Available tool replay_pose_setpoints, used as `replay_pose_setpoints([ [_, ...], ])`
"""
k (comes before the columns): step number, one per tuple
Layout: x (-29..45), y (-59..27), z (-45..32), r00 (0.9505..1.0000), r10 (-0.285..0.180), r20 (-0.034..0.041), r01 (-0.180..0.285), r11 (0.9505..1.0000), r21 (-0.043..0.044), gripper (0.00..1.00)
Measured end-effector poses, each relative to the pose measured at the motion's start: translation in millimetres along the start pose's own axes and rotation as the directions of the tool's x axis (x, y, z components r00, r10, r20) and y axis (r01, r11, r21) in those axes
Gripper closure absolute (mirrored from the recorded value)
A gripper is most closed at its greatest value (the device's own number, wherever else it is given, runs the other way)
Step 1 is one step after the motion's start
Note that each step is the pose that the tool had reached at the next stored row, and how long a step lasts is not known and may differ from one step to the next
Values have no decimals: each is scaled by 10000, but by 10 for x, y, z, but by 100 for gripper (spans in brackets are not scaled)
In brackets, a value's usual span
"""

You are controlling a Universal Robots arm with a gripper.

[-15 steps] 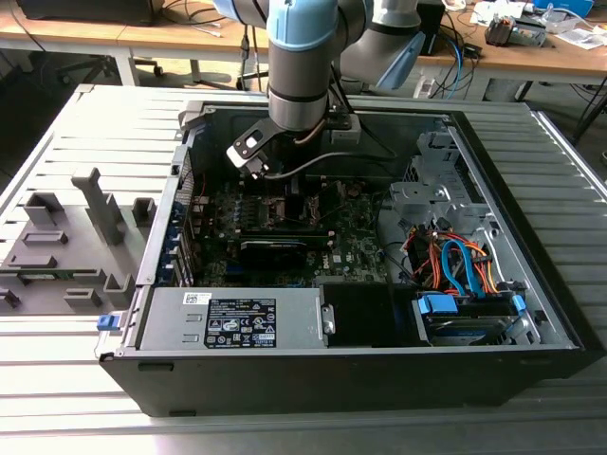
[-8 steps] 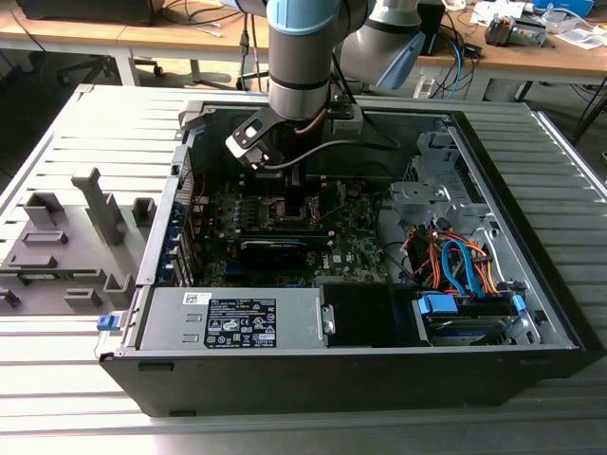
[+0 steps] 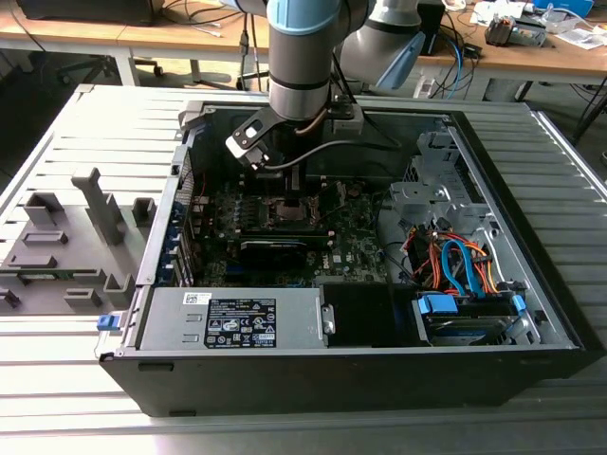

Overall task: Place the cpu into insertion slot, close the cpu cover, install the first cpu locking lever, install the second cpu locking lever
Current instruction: 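Place the cpu into insertion slot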

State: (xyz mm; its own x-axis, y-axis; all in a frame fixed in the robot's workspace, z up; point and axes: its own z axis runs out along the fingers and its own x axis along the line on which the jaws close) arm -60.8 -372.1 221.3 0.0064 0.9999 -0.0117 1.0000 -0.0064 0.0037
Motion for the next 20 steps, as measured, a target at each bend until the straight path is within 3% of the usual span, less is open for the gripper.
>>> replay_pose_setpoints([
  [1, -8, 7, -1, 10000, 0, 1, 0, 10000, 2, 89],
  [6, -15, 12, -170, 10000, 1, -9, -1, 10000, 1, 89],
  [13, -19, 13, -536, 10000, 0, -18, 0, 10000, 2, 89],
  [20, -20, 13, -556, 10000, 1, -69, -1, 10000, 2, 89],
])
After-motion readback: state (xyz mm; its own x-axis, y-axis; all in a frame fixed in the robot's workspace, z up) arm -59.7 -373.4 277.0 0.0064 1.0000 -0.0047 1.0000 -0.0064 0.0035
